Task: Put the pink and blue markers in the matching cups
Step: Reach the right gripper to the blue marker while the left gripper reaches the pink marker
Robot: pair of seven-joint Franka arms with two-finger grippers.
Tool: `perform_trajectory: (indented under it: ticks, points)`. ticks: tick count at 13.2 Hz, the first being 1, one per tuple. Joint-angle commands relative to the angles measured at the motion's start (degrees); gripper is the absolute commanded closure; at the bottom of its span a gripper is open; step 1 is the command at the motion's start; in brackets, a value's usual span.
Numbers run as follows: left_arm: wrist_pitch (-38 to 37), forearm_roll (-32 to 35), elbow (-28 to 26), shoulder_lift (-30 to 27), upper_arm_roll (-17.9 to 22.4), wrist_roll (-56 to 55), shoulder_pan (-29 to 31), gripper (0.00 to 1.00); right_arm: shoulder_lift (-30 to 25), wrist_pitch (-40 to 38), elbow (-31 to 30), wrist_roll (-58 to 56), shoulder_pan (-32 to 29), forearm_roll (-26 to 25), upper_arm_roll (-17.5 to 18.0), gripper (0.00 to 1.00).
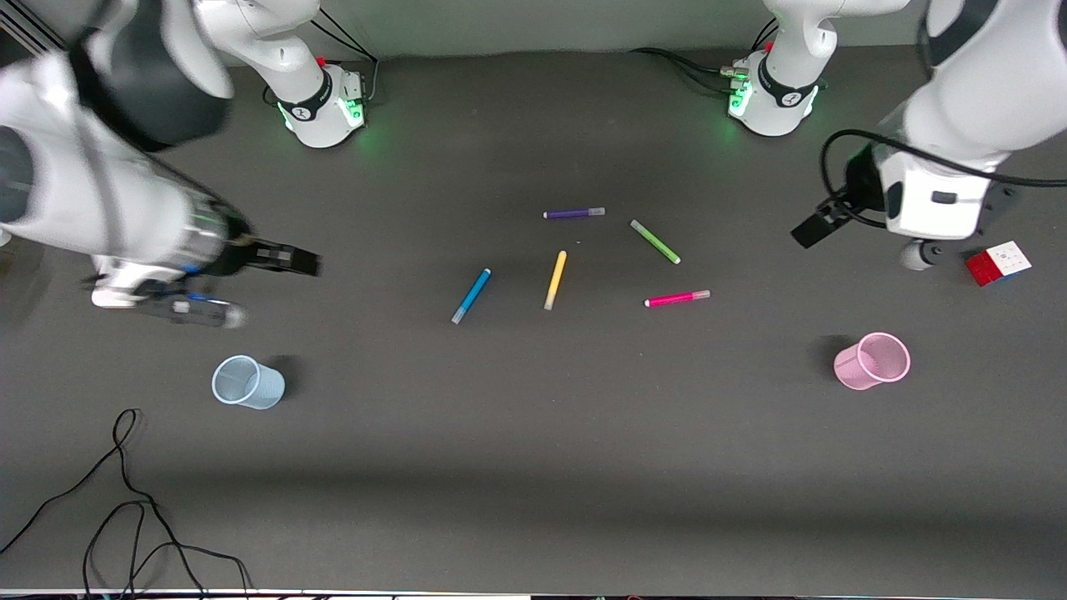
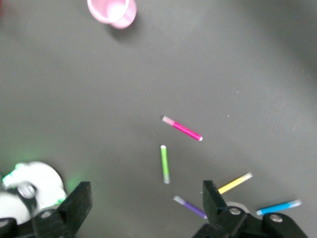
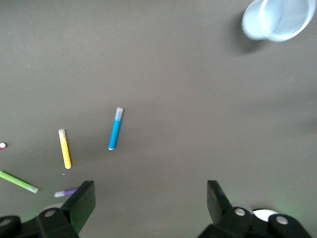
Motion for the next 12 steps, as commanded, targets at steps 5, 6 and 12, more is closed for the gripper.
perform_trajectory:
  ticks: [5,6,12]
  points:
    - [6.69,-1.0,-5.17,1.34,-0.73,-30.72,-5.84,0.01,14.11,8.33,2.31,24.95,9.81,2.25,-0.58,0.0]
    - [8.18,-1.0,-6.39,1.43,-0.73,-35.91,-6.2,0.01,15.0,9.74,2.05,28.9,9.81,2.96,-0.58,0.0]
    - [24.87,1.81,-17.98,1.25,-1.0,-53.7,-8.13,0.01,18.61,14.83,-2.86,37.82,13.59,2.26,-0.94,0.0]
